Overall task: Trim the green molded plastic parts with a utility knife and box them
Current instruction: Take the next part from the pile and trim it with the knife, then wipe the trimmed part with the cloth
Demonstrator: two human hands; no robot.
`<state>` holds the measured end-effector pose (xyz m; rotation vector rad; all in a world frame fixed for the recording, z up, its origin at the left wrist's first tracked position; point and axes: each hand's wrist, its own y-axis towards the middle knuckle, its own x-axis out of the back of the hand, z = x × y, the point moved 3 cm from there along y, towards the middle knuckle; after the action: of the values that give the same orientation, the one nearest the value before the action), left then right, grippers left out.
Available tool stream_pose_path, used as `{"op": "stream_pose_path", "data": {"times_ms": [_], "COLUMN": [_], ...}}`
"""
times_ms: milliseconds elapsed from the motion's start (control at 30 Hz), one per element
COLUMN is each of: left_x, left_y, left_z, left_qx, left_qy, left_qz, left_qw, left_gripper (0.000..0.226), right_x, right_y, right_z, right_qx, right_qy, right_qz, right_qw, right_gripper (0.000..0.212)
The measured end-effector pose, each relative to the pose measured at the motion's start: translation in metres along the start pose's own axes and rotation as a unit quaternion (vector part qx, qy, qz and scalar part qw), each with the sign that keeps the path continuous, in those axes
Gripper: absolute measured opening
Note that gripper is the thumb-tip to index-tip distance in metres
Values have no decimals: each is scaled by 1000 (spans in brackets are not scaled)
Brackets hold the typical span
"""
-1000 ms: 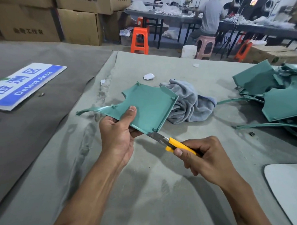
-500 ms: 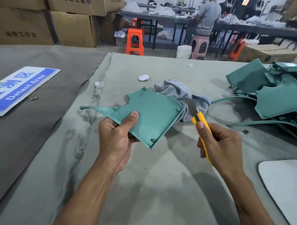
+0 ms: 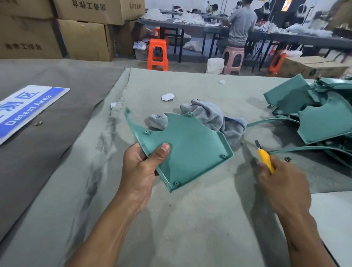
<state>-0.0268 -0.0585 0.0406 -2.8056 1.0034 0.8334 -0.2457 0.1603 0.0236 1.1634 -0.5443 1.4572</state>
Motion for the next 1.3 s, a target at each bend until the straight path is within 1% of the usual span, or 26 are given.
{"op": "stream_pose_path", "data": {"times_ms": [133,167,233,267,300,367,400,433,467,533,567,633,667,700,733,767,833,867,900,933,967,1033,1100,1200,1267,1300], "left_x": [-4,-6,-9,-10,-11,-13,-15,-16,-17,-21,-23,-27,-32,-37,-41,-42,-37,-31,-24,-15,-9,2,7,6,6,6], "left_y": [-1,-2,-3,-3,-4,-5,-5,-6,-8,-11,-12,-15,-18,-21,-25,-28,-29,-24,-19,-11,-3,8,10,8,8,8], "left_z": [2,3,4,5,7,9,11,13,14,16,17,18,19,20,22,21,18,17,16,12,6,0,1,3,2,0], "left_qx": [2,3,6,6,5,-6,-14,-21,-30,-58,-66,-42,-11,28,61,88,136,159,178,171,148,103,94,108,113,111], "left_qy": [30,30,31,31,34,50,63,78,95,136,151,128,90,47,3,-49,-158,-216,-276,-322,-343,-346,-348,-334,-332,-342], "left_qz": [13,18,21,18,15,7,9,15,22,52,61,83,110,143,173,185,136,82,27,-14,-41,-85,-107,-106,-93,-75], "left_qw": [999,999,999,999,999,999,998,997,995,988,984,987,990,988,983,978,969,960,944,931,927,929,927,930,932,930], "left_gripper": [29,30,26,23,22,21,20,19,20,34,49,76,85,93,97,90,64,55,48,43,38,38,38,41,40,41], "right_x": [-4,-2,6,9,13,14,13,12,10,13,16,27,31,33,33,32,38,43,48,50,51,36,4,-53,-83,-91], "right_y": [-6,-7,-11,-15,-20,-34,-42,-53,-62,-74,-76,-82,-83,-84,-87,-91,-85,-74,-58,-36,-11,35,70,89,88,90], "right_z": [6,11,24,32,41,60,71,81,89,99,99,106,112,120,128,136,141,141,138,136,135,147,162,182,196,202], "right_qx": [-19,3,127,199,240,203,205,233,264,274,266,263,266,281,306,348,425,427,396,348,302,236,183,141,156,161], "right_qy": [-116,-92,43,158,308,551,588,577,556,517,487,358,295,257,246,248,264,292,338,380,380,264,129,24,-33,-33], "right_qz": [39,15,-27,-6,56,244,295,298,256,119,41,-108,-138,-113,-39,72,267,325,338,293,219,118,147,269,300,291], "right_qw": [992,996,991,967,919,772,725,724,745,802,831,889,907,918,919,901,824,792,784,805,846,928,963,952,941,942], "right_gripper": [35,39,50,54,53,37,37,41,44,40,34,23,24,32,43,53,52,45,38,34,35,64,99,130,135,127]}}
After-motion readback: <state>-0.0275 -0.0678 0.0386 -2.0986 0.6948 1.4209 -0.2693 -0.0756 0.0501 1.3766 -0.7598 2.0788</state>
